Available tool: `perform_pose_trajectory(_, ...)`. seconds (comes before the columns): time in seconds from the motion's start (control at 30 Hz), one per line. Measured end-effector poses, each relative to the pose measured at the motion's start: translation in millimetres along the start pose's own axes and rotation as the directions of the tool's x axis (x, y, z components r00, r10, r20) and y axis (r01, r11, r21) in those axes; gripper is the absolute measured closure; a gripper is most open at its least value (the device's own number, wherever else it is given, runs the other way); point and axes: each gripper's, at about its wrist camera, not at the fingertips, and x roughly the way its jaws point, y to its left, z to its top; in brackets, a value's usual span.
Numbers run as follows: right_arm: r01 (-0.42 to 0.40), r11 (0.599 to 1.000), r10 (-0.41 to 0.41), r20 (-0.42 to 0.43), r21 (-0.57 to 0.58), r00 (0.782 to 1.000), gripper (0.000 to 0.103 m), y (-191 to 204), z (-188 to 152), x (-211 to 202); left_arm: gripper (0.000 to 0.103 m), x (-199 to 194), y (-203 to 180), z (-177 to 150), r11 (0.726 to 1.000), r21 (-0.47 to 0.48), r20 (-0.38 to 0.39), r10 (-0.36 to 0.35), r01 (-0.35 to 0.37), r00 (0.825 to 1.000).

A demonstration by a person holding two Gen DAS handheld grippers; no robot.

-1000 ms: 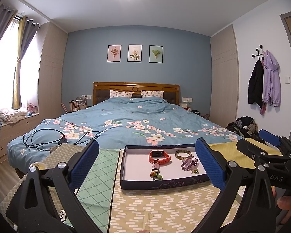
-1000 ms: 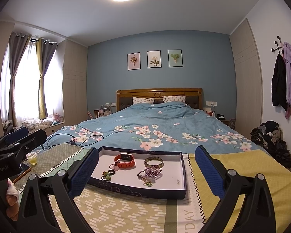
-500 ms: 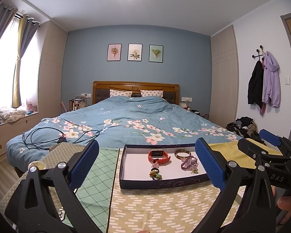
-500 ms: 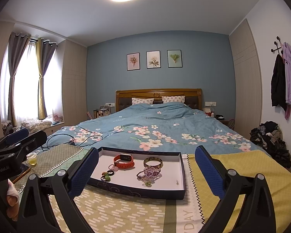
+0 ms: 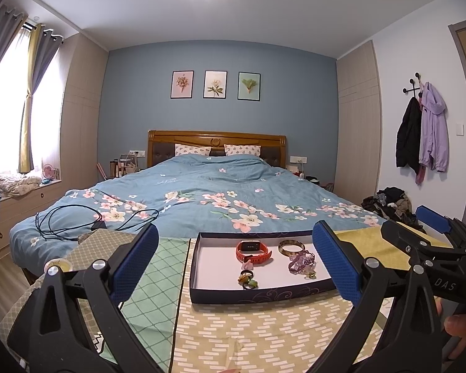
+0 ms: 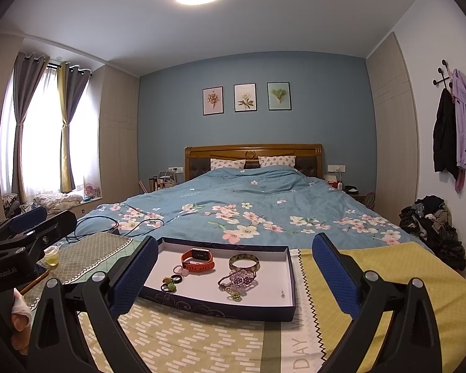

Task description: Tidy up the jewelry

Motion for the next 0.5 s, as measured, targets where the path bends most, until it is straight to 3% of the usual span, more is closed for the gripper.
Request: perform_pose_trajectory(0.5, 0.002, 1.000, -0.002, 0.006, 0.001, 1.000, 0.007, -2.1, 1.6, 0.1, 0.005, 0.5, -0.8, 1.1, 1.000, -0.001, -0.006, -0.006, 0.006, 1.000)
